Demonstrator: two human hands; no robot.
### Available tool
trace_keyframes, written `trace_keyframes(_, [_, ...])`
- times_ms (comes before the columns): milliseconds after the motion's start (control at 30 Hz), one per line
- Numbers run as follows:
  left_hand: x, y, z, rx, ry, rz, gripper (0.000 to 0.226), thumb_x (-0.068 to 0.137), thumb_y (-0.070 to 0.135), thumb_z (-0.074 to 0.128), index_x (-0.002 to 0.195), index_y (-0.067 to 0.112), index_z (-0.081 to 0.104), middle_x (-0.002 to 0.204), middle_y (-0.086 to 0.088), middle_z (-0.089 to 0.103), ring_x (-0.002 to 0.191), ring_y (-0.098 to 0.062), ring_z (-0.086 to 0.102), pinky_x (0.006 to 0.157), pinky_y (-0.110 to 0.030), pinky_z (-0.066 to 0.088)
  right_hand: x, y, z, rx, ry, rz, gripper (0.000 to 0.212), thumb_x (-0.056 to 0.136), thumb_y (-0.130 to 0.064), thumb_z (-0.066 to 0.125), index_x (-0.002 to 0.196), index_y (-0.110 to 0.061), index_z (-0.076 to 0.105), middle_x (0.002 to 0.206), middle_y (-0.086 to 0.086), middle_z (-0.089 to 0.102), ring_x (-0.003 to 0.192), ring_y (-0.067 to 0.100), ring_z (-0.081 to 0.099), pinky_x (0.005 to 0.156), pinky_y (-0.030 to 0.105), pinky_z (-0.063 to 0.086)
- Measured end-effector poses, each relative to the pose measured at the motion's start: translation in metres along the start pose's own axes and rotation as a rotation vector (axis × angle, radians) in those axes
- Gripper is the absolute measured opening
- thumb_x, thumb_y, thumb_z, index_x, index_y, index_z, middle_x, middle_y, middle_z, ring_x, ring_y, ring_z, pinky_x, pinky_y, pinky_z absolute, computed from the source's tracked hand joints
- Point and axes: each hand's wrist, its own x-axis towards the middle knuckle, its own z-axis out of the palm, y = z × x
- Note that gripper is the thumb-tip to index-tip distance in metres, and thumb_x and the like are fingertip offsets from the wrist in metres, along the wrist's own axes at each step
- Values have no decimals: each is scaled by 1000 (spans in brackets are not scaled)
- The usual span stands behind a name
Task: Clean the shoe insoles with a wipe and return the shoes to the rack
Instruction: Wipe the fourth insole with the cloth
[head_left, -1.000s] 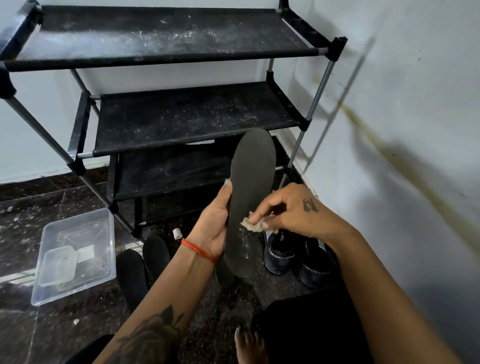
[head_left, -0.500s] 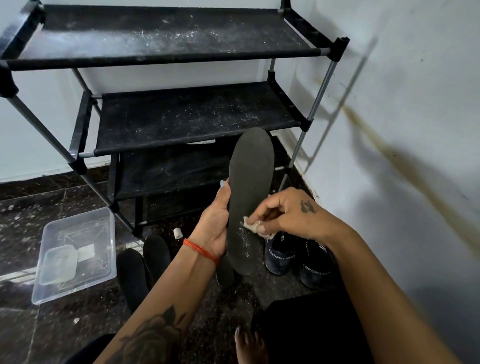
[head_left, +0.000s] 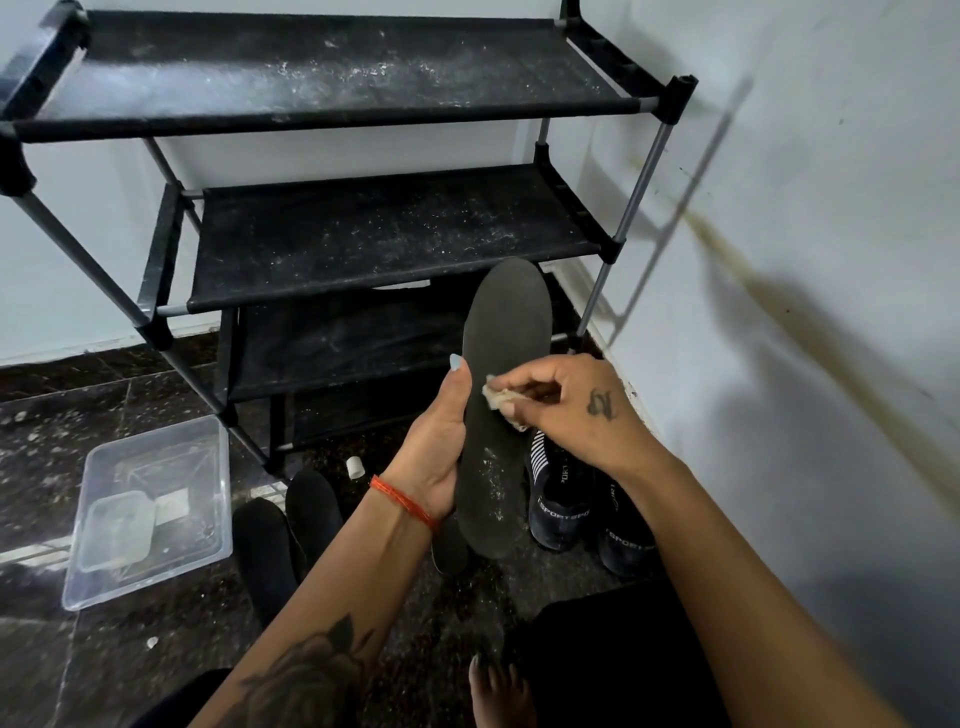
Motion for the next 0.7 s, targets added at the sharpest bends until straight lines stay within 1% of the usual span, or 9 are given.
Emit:
trace_keyframes(67, [0, 0, -1, -19, 10, -20, 62, 97, 53, 28, 133, 9, 51, 120, -13, 65, 102, -22, 66, 87, -32, 54, -5, -5, -5, 49, -156, -15, 22, 74, -5, 75, 91, -19, 75, 89, -5, 73, 78, 0, 66, 76, 12, 50])
trace_keyframes(167, [2, -1, -4, -29, 24, -24, 61, 97, 52, 29, 138, 9, 46, 130, -13, 59, 117, -25, 59, 93, -34, 53, -13, -8, -20, 61, -351, -5, 21, 72, -2, 75, 83, -19, 76, 81, -5, 73, 77, 1, 67, 76, 15, 52])
trace_keyframes(200, [2, -1, -5, -30, 27, -22, 61, 97, 51, 29, 138, 9, 46, 131, -13, 59, 117, -25, 59, 93, -34, 52, -13, -7, -23, 79, -322, 6, 22, 71, 0, 75, 80, -20, 76, 79, -5, 73, 77, 3, 67, 76, 18, 52])
trace_keyframes(267, [3, 0, -5, -48, 23, -20, 61, 96, 52, 31, 137, 10, 48, 129, -13, 60, 113, -26, 62, 91, -38, 53, -12, -3, -28, 139, -113, 28, 26, 70, 1, 75, 76, -25, 75, 76, -8, 73, 76, 7, 67, 75, 21, 53])
trace_keyframes(333, [3, 1, -5, -73, 19, -17, 61, 94, 53, 34, 133, 10, 52, 124, -13, 63, 103, -25, 66, 86, -43, 56, -9, 3, -27, 131, 155, 48, 27, 72, -3, 75, 76, -30, 74, 75, -14, 71, 74, 2, 65, 73, 14, 48])
trace_keyframes(400, [3, 0, -3, -71, 6, -23, 60, 93, 54, 35, 131, 10, 54, 123, -14, 64, 100, -25, 67, 87, -44, 55, -6, 6, -23, 84, 268, 65, 22, 74, -7, 74, 80, -28, 75, 76, -14, 70, 70, -4, 63, 68, 4, 42])
trace_keyframes(533, [3, -2, -4, -19, 38, -13, 60, 96, 54, 32, 126, 8, 58, 121, -15, 64, 103, -25, 66, 93, -40, 52, -3, 3, -8, 1, 113, 50, 18, 76, -7, 73, 90, -17, 76, 85, -6, 72, 69, -5, 63, 64, 0, 42])
trace_keyframes(633, [4, -3, -5, -12, 44, -20, 63, 96, 54, 29, 128, 6, 55, 125, -17, 62, 108, -25, 63, 94, -35, 51, -4, -3, 0, -16, -26, -23, 20, 75, -9, 75, 92, -18, 75, 92, -5, 73, 80, 0, 66, 77, 9, 49])
trace_keyframes(700, [4, -2, -5, -33, 48, -24, 61, 98, 52, 29, 124, 5, 57, 119, -16, 66, 103, -24, 66, 88, -33, 55, -7, -7, -2, 37, -163, -39, 20, 73, -8, 76, 89, -19, 76, 87, -4, 74, 79, 3, 67, 79, 15, 51])
